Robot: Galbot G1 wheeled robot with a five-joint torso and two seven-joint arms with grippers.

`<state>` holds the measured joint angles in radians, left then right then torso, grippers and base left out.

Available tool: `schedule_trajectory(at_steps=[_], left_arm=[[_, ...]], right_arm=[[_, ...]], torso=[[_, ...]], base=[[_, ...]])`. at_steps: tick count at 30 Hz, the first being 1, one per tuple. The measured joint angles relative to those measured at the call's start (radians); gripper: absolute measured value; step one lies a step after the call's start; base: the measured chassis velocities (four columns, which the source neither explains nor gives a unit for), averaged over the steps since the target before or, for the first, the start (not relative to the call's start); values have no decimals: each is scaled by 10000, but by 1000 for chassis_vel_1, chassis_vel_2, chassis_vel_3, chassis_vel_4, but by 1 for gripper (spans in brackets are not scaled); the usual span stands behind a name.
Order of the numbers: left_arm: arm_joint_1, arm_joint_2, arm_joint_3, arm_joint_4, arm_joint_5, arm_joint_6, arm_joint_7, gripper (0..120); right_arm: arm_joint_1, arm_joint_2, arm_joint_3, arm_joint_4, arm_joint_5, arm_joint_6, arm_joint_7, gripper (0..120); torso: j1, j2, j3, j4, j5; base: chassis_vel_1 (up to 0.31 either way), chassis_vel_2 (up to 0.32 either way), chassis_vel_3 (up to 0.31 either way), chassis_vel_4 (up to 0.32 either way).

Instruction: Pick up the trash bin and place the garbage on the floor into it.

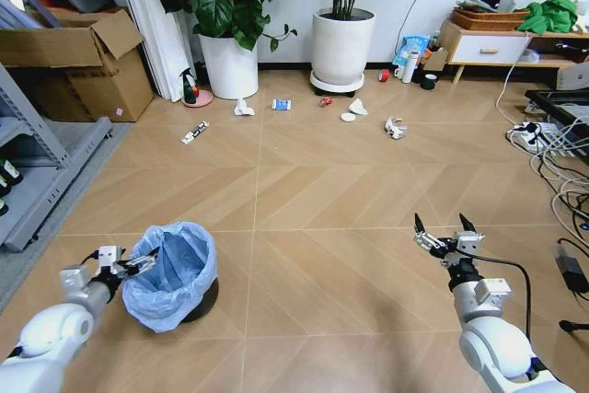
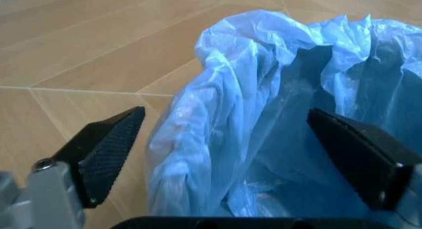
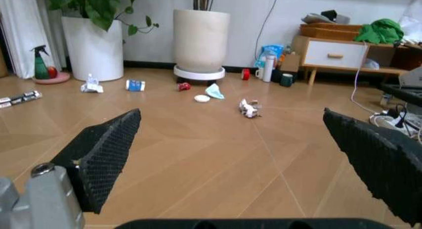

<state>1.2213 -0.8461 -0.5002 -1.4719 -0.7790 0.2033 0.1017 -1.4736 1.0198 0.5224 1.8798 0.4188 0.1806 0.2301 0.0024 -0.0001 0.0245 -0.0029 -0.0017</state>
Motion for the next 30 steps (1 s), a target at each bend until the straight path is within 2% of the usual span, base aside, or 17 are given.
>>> schedule_trajectory(at_steps=[2,5,6,9,10,13,14,18,19,21,23,25,30], left_arm=[[-38,4,36,49,0,9,22,90],[-145,23,121,211,1,6,80,77],[-145,23,121,211,1,6,80,77],[-243,56,189,409,-6,-12,137,59],[-243,56,189,409,-6,-12,137,59],[-196,166,203,413,-50,-12,194,46],[-196,166,203,413,-50,-12,194,46],[58,215,122,165,-92,1,234,26],[58,215,122,165,-92,1,234,26],[242,215,26,1,-124,25,234,16],[316,216,-25,-61,-145,39,234,13],[528,220,-152,-236,-186,76,251,3],[825,233,-460,-576,-355,159,194,0]], right_arm=[[0,-2,0,0,4,0,0,100],[22,-3,-7,11,37,-9,0,100],[22,-3,-7,11,37,-9,0,100],[54,-26,-42,51,86,-41,9,100],[54,-26,-42,51,86,-41,9,100],[57,-48,-39,97,124,-54,17,100],[57,-48,-39,97,124,-54,17,100],[31,-29,-26,154,127,-62,19,100],[31,-29,-26,154,127,-62,19,100],[6,-21,-25,183,117,-65,19,100],[-10,-21,-24,197,108,-65,20,100],[-43,-20,-22,218,72,-65,20,100],[-130,-30,-26,262,17,-16,18,100]], torso=[[0,0,0,1,0],[0,0,-1,4,7],[0,0,-1,4,7],[0,1,-2,4,5],[0,1,-2,4,5],[0,1,-2,4,0],[0,1,-2,4,0],[0,1,-2,3,0],[0,1,-2,3,0],[0,1,-1,4,0],[0,1,-1,3,-3],[0,0,0,4,-5],[0,0,1,2,-8]], base=[[0,0,0,0],[0,0,0,0],[0,0,0,0],[0,0,0,0],[0,0,0,0],[0,0,0,0],[0,0,0,0],[0,0,0,0],[0,0,0,0],[0,0,0,0],[0,0,0,0],[0,0,0,0],[0,0,0,0]])
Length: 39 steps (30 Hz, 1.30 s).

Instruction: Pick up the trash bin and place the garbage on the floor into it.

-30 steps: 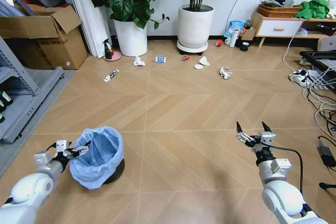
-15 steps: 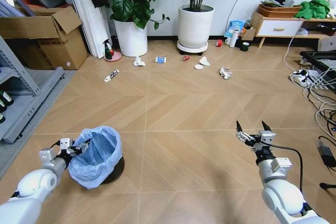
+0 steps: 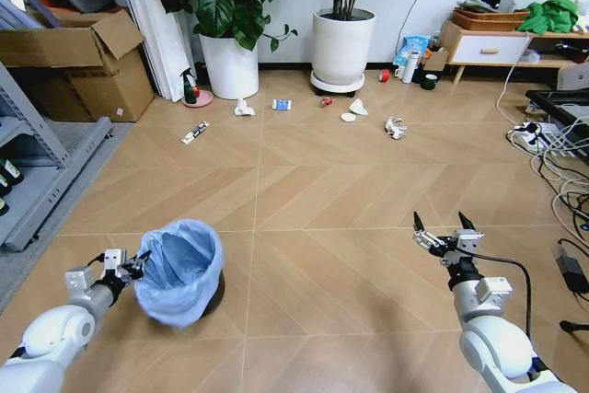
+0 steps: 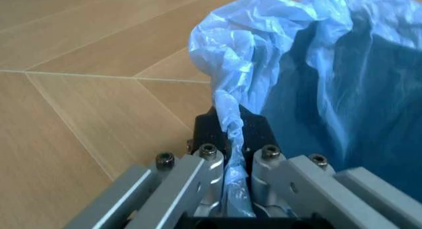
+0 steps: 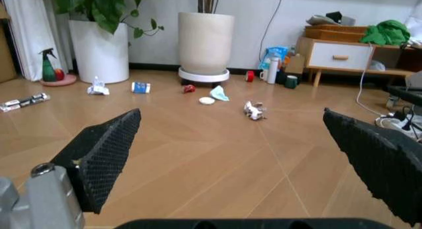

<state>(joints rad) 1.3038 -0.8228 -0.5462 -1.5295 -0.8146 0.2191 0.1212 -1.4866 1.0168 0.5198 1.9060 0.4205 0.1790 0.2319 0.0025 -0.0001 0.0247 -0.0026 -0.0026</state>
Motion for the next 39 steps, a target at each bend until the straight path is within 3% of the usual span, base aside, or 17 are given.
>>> schedule_trajectory(at_steps=[4,20,28,39], left_arm=[[142,-25,-209,-229,-130,29,-76,0],[1389,-415,-2197,-2763,-833,70,-523,0],[1574,-465,-2310,-2966,-713,-9,-550,0],[1709,-754,-2177,-3141,-533,-61,-562,0]], right_arm=[[-70,-8,7,7,-78,66,-9,100],[-1138,-443,54,-111,-837,859,-278,100],[-1170,-31,-52,-382,-862,1059,-674,100],[-1159,-31,90,-538,-729,1355,-924,100]], torso=[[0,0,0,2,-1],[0,0,-2,1,6],[0,0,-2,1,7],[-1,0,-3,2,6]], base=[[0,0,0,0],[0,0,0,0],[0,0,0,0],[-26,24,27,-27]])
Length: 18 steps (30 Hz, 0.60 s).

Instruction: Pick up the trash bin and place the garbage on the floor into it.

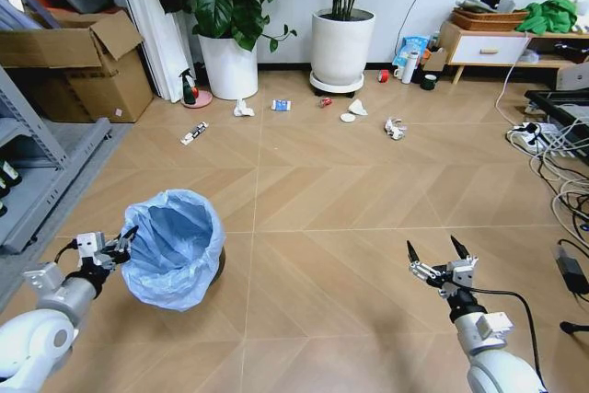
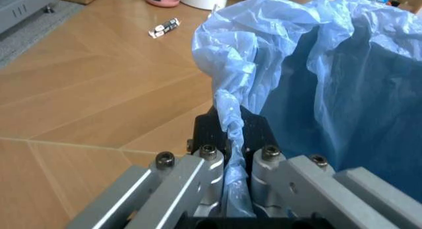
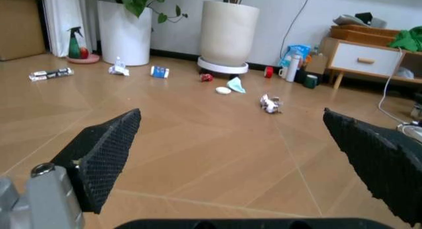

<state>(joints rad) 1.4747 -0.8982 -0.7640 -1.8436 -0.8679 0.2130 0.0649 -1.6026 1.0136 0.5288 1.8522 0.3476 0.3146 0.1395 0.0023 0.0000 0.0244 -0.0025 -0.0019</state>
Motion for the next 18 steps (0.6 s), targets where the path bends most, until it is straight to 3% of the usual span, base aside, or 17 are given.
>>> schedule_trajectory(at_steps=[9,18], left_arm=[[-93,85,29,51,-45,-10,0,0],[-162,144,60,127,-116,-22,-8,0]], right_arm=[[14,0,40,-25,-6,90,-78,100],[46,20,63,-42,-87,159,-121,100]], torso=[[1,0,2,-1,-2],[0,0,2,0,2]], base=[[-184,200,175,-194],[-219,319,213,-318]])
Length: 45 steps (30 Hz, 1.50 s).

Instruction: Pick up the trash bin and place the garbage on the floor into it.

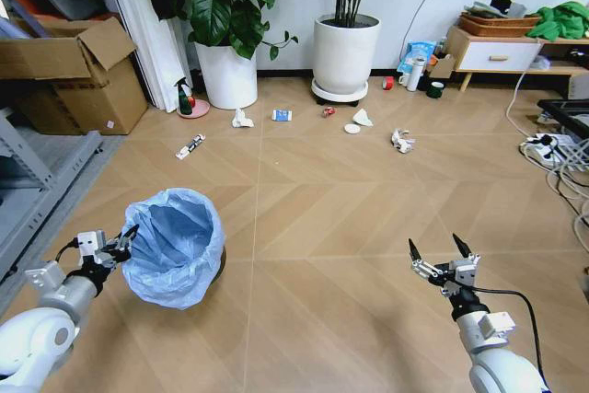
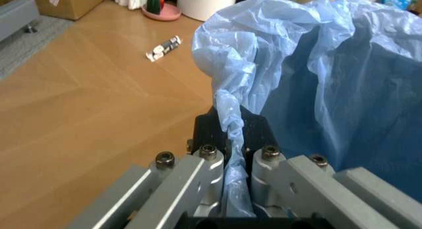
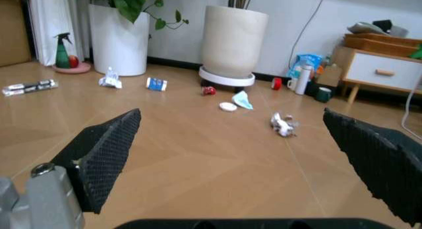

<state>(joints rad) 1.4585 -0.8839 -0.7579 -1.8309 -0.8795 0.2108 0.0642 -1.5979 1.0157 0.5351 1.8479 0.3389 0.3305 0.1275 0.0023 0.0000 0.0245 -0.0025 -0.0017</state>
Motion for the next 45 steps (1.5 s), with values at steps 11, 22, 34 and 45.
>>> schedule_trajectory(at_steps=[11,22,34,45], left_arm=[[-96,17,60,55,-38,-4,6,0],[-118,49,62,77,-82,-5,6,0],[-134,22,78,62,-99,-6,1,0],[-156,47,82,47,-138,-2,-6,0]], right_arm=[[94,8,-13,-73,-58,105,-74,100],[181,-16,-28,-119,-103,235,-116,100],[184,-29,-13,-129,-268,372,-192,100],[185,-56,54,-131,-319,407,-231,100]], torso=[[2,0,0,1,3],[0,0,-1,0,-2],[2,-1,1,-2,-4],[-2,1,-3,-1,-3]], base=[[-248,369,241,-372],[-211,396,211,-390],[-157,379,161,-379],[-50,224,51,-230]])
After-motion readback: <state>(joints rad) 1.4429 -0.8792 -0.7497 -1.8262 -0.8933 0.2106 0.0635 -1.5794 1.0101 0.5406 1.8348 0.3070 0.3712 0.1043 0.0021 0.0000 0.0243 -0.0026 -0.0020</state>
